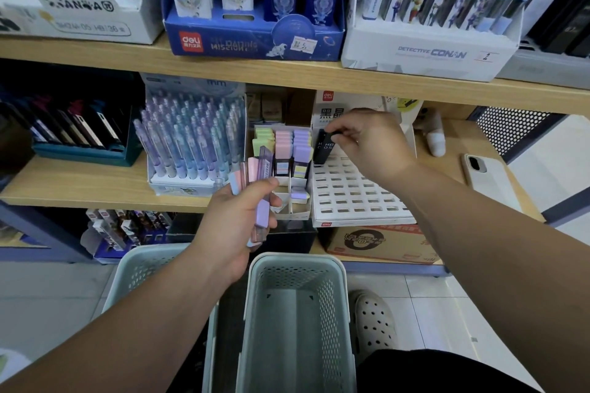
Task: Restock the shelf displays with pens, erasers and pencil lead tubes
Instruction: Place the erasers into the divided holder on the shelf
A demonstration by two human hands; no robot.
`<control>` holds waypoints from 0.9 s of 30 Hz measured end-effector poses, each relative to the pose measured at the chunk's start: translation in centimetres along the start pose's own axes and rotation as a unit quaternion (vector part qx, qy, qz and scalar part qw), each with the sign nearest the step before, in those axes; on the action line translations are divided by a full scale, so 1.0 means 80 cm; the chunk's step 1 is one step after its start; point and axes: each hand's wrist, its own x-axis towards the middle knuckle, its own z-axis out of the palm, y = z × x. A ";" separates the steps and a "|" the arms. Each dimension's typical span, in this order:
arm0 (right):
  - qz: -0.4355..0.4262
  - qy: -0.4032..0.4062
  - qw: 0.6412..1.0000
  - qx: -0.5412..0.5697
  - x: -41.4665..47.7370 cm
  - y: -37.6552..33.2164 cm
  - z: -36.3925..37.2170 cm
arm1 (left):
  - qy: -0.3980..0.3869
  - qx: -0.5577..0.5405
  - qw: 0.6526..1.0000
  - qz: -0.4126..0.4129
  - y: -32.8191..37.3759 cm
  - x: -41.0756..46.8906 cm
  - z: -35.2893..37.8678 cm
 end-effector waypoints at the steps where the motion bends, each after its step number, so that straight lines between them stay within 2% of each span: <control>1: 0.001 -0.009 1.000 0.003 0.001 -0.001 -0.001 | 0.000 -0.001 1.000 -0.001 0.000 0.001 0.000; 7: -0.010 -0.045 0.999 0.004 0.004 0.004 0.003 | -0.003 -0.007 1.000 -0.005 -0.001 0.001 -0.003; 11: -0.013 -0.010 1.000 -0.010 0.003 0.003 0.021 | -0.041 -0.049 0.997 -0.034 0.002 -0.003 -0.003; 14: -0.018 -0.016 1.000 -0.001 0.004 0.001 0.032 | -0.065 -0.080 0.993 -0.050 0.005 -0.007 -0.002; 18: -0.055 0.000 0.996 -0.067 0.000 0.004 0.035 | -0.089 -0.100 0.989 -0.059 0.006 -0.007 -0.003; 21: -0.026 0.020 0.997 -0.074 -0.004 -0.007 0.021 | -0.096 -0.093 0.990 -0.045 0.008 -0.008 -0.002; 23: 0.026 0.033 0.999 -0.023 -0.006 -0.023 0.007 | -0.087 -0.069 0.994 -0.021 0.008 -0.010 -0.001; 24: 0.072 0.026 0.996 0.044 -0.007 -0.033 0.001 | -0.081 -0.052 0.995 -0.009 0.009 -0.012 0.000; 25: 0.131 0.001 0.982 0.134 -0.009 -0.047 -0.005 | -0.078 -0.036 0.996 0.002 0.008 -0.013 0.001; 27: 0.233 -0.096 0.917 0.308 -0.014 -0.072 -0.013 | -0.083 -0.007 0.996 0.022 0.009 -0.018 0.006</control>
